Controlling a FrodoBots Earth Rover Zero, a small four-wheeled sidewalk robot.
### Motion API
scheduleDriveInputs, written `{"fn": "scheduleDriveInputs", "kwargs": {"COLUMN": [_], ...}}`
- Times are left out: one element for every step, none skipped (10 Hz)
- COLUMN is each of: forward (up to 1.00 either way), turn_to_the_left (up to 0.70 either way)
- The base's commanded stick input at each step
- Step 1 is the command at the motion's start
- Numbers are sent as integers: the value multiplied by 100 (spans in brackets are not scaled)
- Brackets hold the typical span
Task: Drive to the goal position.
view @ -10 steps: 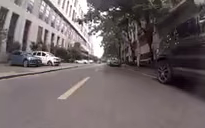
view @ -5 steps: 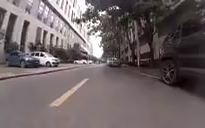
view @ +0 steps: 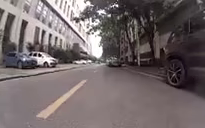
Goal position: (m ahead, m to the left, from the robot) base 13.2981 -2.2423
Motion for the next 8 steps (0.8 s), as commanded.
{"fn": "scheduleDriveInputs", "kwargs": {"forward": [70, 70, 70, 70, 70, 70, 70, 70], "turn_to_the_left": [0, 0, 0, 0, 0, 0, 0, 0]}}
